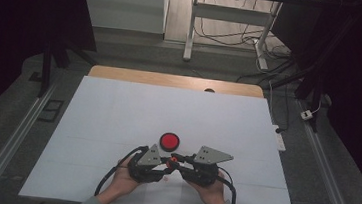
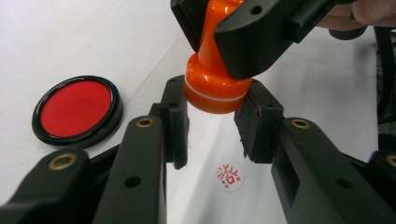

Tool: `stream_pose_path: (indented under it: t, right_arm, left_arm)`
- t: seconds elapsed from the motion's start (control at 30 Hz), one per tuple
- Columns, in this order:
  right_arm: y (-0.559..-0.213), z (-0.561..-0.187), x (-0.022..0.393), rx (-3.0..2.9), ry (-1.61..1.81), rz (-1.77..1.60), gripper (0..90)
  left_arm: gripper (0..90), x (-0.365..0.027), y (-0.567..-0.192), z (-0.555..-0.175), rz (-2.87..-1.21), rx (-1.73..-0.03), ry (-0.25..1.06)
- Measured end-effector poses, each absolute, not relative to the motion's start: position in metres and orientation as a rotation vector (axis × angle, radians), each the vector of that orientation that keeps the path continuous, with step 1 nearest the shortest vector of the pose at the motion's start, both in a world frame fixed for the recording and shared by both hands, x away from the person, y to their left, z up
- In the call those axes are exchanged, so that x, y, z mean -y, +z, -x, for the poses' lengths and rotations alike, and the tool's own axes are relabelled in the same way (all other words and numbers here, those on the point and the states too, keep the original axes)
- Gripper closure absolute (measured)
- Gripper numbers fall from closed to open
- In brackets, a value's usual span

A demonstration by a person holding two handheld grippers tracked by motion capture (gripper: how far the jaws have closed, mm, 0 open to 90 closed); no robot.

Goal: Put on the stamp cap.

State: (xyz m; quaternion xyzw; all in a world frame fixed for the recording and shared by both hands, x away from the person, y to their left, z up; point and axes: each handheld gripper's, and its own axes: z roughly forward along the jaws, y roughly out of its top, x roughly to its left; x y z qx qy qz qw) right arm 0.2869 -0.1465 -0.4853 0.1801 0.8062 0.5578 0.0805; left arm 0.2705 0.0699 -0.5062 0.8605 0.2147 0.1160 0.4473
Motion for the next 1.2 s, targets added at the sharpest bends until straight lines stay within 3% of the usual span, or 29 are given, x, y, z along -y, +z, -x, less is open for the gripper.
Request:
stream_pose_path:
  t: [1.2]
  right_arm:
    - [-0.4920, -0.2892, 0.1472, -2.440, 1.682, -0.580, 73.0]
  left_arm:
    - [64.9, -0.0700, -0.5092, -0.2724, -2.147, -0.542, 0.252]
